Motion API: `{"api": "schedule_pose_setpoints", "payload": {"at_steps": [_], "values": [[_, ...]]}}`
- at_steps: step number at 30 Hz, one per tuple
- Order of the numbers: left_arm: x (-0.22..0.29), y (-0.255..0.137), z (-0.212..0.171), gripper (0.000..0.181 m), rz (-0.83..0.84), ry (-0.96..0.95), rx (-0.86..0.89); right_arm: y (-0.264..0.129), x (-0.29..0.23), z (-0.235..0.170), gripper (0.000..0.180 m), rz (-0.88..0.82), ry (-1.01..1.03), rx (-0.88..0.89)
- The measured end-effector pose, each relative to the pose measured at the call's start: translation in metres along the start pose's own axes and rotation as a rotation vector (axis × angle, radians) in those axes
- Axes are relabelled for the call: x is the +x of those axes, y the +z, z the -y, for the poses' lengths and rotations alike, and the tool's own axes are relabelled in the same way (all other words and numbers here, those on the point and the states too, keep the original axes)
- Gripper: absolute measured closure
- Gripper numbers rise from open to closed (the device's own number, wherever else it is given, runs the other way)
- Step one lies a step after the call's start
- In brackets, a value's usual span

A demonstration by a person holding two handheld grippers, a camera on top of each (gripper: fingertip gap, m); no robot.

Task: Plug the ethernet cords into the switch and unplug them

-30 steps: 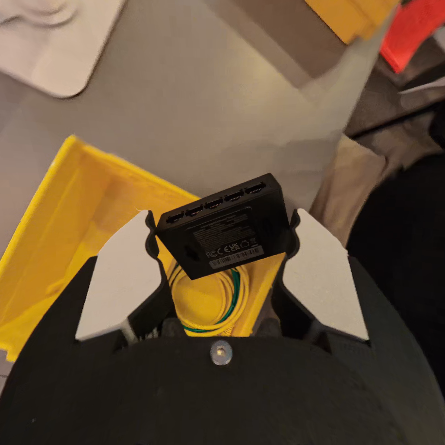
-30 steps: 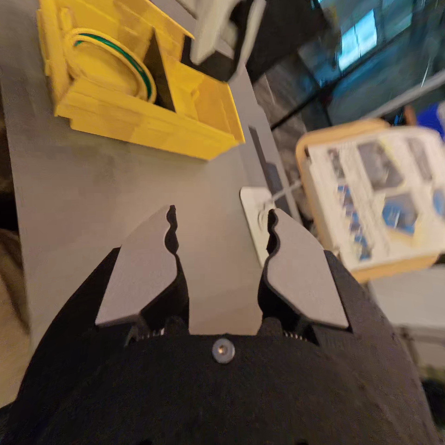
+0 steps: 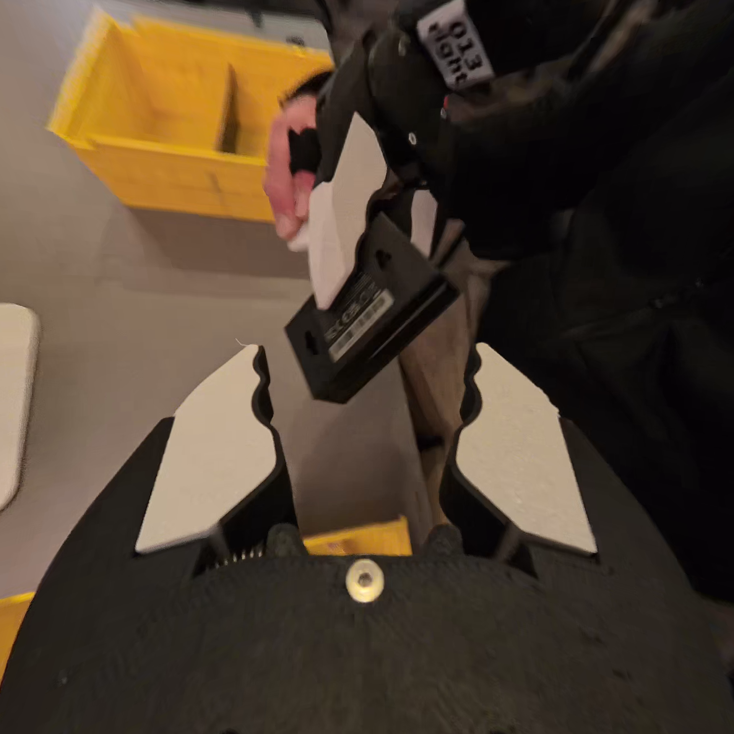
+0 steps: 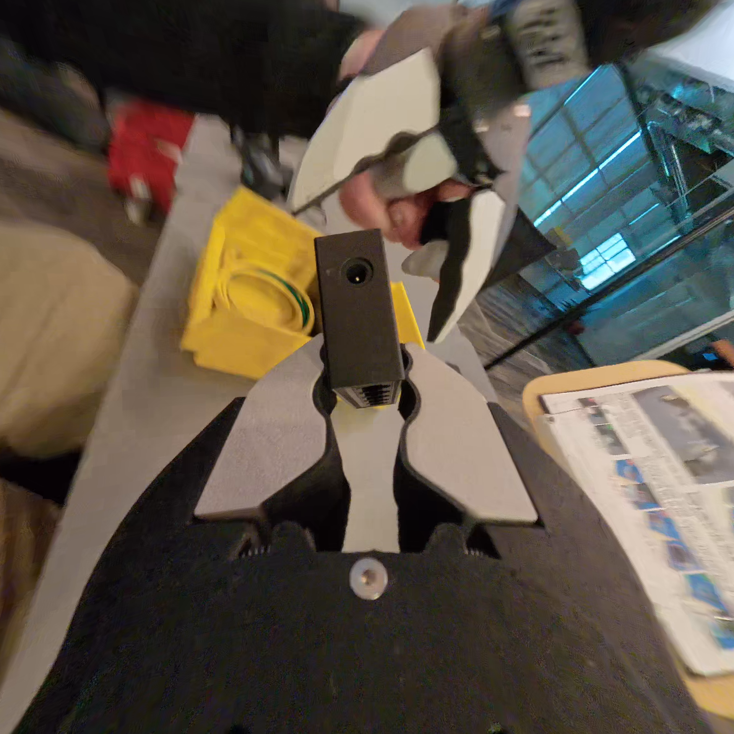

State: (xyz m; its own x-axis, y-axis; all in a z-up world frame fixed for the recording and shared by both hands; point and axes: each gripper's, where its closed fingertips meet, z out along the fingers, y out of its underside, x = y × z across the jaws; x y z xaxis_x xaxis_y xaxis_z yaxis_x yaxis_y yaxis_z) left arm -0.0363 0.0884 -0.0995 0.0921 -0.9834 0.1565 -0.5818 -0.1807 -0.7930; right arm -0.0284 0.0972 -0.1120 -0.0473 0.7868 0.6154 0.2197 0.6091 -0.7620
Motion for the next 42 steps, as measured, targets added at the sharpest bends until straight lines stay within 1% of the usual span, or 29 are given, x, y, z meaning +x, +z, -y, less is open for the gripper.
{"api": "schedule_pose_setpoints", "payload": {"at_steps": [1,4,6,8,10,12,13,14,15,16,17,19,20,22,23,24,26,28,29,30,33,34,35,36,37,38,40,42], "values": [[-0.006,-0.003,0.003,0.089,0.058,0.02,0.06,-0.005,0.005,0.004,0.151,0.007,0.092,0.076],[-0.015,-0.001,0.007,0.106,0.199,0.092,0.183,-0.019,0.015,0.016,0.151,0.047,0.329,0.303],[-0.013,0.01,0.003,0.121,0.255,0.162,0.169,-0.023,0.02,0.023,0.151,0.062,0.428,0.409],[-0.004,0.016,0.011,0.138,0.28,0.225,0.218,-0.021,0.019,0.024,0.151,0.088,0.47,0.435],[-0.003,0.013,0.022,0.152,0.305,0.231,0.297,-0.017,0.014,0.024,0.151,0.11,0.486,0.437],[-0.004,0.013,0.022,0.153,0.298,0.229,0.333,-0.016,0.015,0.022,0.151,0.125,0.525,0.449],[-0.007,0.014,0.019,0.153,0.32,0.227,0.325,-0.014,0.015,0.019,0.151,0.132,0.535,0.425],[-0.012,0.014,0.016,0.154,0.356,0.22,0.3,-0.011,0.016,0.01,0.148,0.118,0.53,0.361],[-0.016,0.014,0.012,0.154,0.39,0.217,0.252,-0.01,0.018,0.003,0.136,0.092,0.497,0.302],[-0.02,0.013,0.008,0.154,0.42,0.221,0.205,-0.013,0.022,-0.002,0.126,0.048,0.454,0.248],[-0.022,0.011,0.005,0.153,0.439,0.216,0.165,-0.017,0.027,-0.007,0.121,0.002,0.402,0.183],[-0.024,0.013,-0.007,0.154,0.443,0.185,0.02,-0.024,0.032,-0.012,0.12,-0.065,0.238,0.012],[-0.027,0.013,-0.01,0.154,0.491,0.214,-0.049,-0.026,0.032,-0.013,0.119,-0.089,0.145,-0.077],[-0.03,0.017,-0.019,0.154,0.548,0.251,-0.216,-0.027,0.029,-0.016,0.122,-0.104,-0.025,-0.264],[-0.03,0.02,-0.019,0.154,0.567,0.269,-0.266,-0.025,0.023,-0.021,0.128,-0.077,-0.09,-0.363],[-0.03,0.022,-0.017,0.154,0.579,0.285,-0.296,-0.023,0.021,-0.029,0.13,-0.072,-0.133,-0.454],[-0.03,0.026,-0.014,0.154,0.607,0.334,-0.346,-0.02,0.014,-0.04,0.147,-0.043,-0.159,-0.554],[-0.034,0.025,-0.012,0.153,0.656,0.396,-0.37,-0.02,0.013,-0.043,0.151,-0.04,-0.126,-0.543],[-0.034,0.024,-0.007,0.149,0.677,0.407,-0.336,-0.021,0.014,-0.04,0.152,-0.049,-0.103,-0.492],[-0.032,0.024,-0.003,0.135,0.669,0.396,-0.294,-0.021,0.015,-0.036,0.152,-0.052,-0.06,-0.425],[-0.028,0.024,-0.003,0.138,0.636,0.386,-0.225,-0.026,0.013,-0.016,0.152,-0.01,0.069,-0.167],[-0.026,0.025,-0.002,0.139,0.621,0.375,-0.195,-0.027,0.011,-0.012,0.153,0.01,0.099,-0.11],[-0.025,0.025,0.0,0.14,0.621,0.367,-0.163,-0.027,0.01,-0.012,0.152,0.022,0.117,-0.085],[-0.025,0.025,0.002,0.146,0.621,0.374,-0.145,-0.027,0.009,-0.013,0.153,0.022,0.116,-0.06],[-0.024,0.025,0.001,0.147,0.614,0.376,-0.151,-0.027,0.008,-0.013,0.152,0.022,0.123,-0.037],[-0.024,0.027,-0.003,0.149,0.61,0.37,-0.179,-0.025,0.007,-0.017,0.152,0.032,0.132,-0.047],[-0.031,0.029,-0.01,0.151,0.677,0.392,-0.267,-0.022,0.007,-0.029,0.15,0.011,0.08,-0.156],[-0.033,0.031,-0.017,0.151,0.704,0.4,-0.357,-0.021,0.007,-0.033,0.139,-0.022,-0.036,-0.253]]}}
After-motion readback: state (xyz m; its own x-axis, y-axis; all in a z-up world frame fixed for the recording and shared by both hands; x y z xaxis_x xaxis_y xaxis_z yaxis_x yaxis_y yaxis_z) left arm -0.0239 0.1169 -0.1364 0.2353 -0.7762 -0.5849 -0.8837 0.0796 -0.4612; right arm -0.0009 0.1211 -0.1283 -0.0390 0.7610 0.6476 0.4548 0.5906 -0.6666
